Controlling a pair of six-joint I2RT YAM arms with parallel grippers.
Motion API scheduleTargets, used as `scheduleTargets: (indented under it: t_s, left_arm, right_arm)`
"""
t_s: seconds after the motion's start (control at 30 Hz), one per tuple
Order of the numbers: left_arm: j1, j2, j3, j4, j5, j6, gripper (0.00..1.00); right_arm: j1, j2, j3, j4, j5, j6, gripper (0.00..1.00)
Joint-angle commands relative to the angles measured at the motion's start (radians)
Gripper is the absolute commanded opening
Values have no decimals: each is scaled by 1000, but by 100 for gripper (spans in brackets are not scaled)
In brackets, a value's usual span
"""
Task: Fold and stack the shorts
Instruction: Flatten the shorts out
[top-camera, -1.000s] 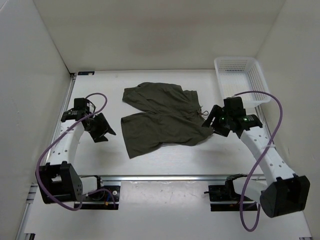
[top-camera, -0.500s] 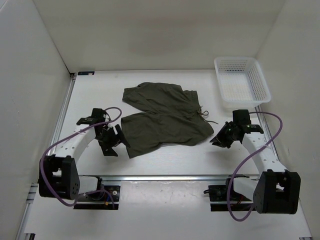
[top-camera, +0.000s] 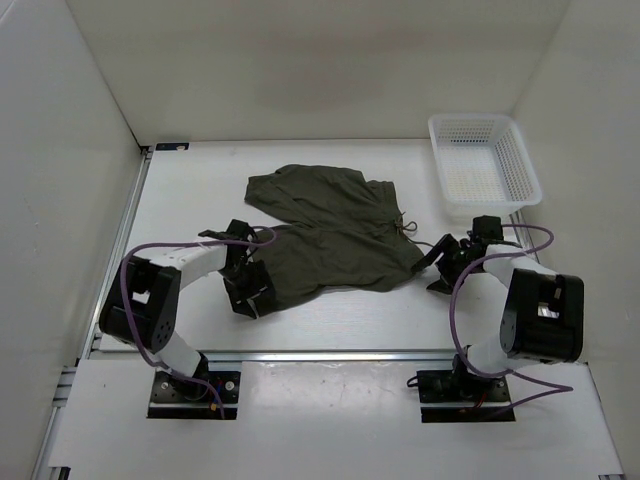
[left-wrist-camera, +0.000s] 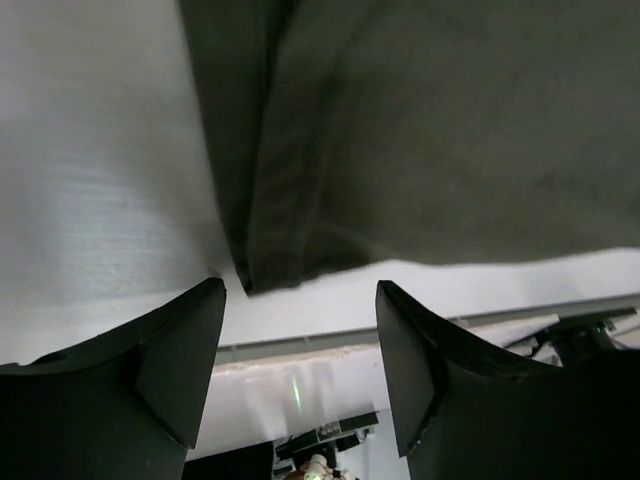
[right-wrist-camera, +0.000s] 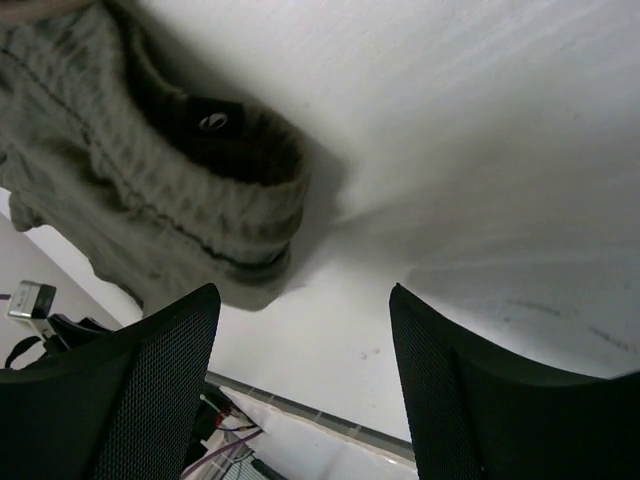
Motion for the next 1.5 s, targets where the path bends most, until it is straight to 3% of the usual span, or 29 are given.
scheduleTargets:
  t_s: [0.0, 0.1, 0.13, 0.17, 0.2, 0.3, 0.33, 0.37, 0.6, 0.7, 0.8, 0.97, 1.03, 1.07, 1.1, 1.13, 1.17, 1.2, 1.27, 1.3, 1.4, 1.43, 1.47]
  left_arm:
    - [-2, 28, 33, 36, -56, -14, 72]
    - [-2, 56, 33, 45, -76, -4, 59]
    - [-2, 71, 44, 45, -76, -4, 38]
    - [-2, 71, 53, 45, -88, -4, 24]
    - [-2, 82, 71, 45, -88, 5, 12]
    - [27, 68, 128, 24, -88, 35, 10]
    - [40, 58, 148, 5, -100, 35, 10]
    - [53, 44, 171, -15, -100, 51, 10]
    - [190, -77, 418, -203, -131, 130, 10]
    - [202, -113, 430, -239, -131, 140, 10]
    - [202, -165, 309, -230, -109, 140, 10]
    - [202, -295, 17, -194, -83, 77, 10]
    - [170, -320, 4, -194, -59, 62, 14]
    - [170, -329, 4, -194, -50, 62, 37]
    - [170, -338, 31, -194, -50, 62, 57]
    - [170, -338, 57, -211, -62, 62, 79]
    - [170, -328, 91, -222, -77, 72, 93]
    - [170, -297, 173, -245, -120, 91, 100]
    - [170, -245, 270, -257, -148, 117, 100]
    - [170, -179, 322, -257, -157, 132, 98]
    - [170, -66, 529, -246, -157, 181, 47]
    - [170, 30, 644, -246, -157, 204, 33]
    - [160, 85, 706, -246, -157, 213, 13]
  right_arm:
    - [11, 49, 32, 67, -39, -34, 74]
    - [35, 84, 41, 90, 1, -34, 71]
    - [46, 95, 50, 104, 11, -34, 67]
    - [46, 106, 50, 121, 11, -34, 63]
    - [58, 127, 64, 121, 20, -34, 48]
    - [81, 149, 139, 100, 46, -24, 19]
    - [81, 149, 165, 84, 55, -24, 6]
    - [81, 149, 226, 68, 70, -24, 1]
    - [81, 63, 496, -185, 184, -110, 0]
    - [81, 8, 483, -248, 213, -110, 0]
    - [92, -70, 403, -271, 227, -110, 0]
    - [103, -292, 114, -304, 317, -57, 0]
    - [112, -392, 40, -340, 359, -57, 17]
    - [112, -421, 27, -353, 359, -57, 36]
    - [112, -448, 27, -368, 368, -57, 72]
    - [112, -466, 27, -385, 368, -57, 84]
    - [112, -480, 62, -411, 394, -67, 89]
    - [112, -480, 85, -420, 406, -67, 92]
    - [112, -459, 166, -431, 426, -76, 93]
    - [112, -443, 193, -431, 426, -76, 90]
    - [112, -342, 299, -384, 436, -96, 53]
    - [112, -278, 328, -374, 436, -96, 29]
    - [112, -244, 357, -374, 436, -96, 21]
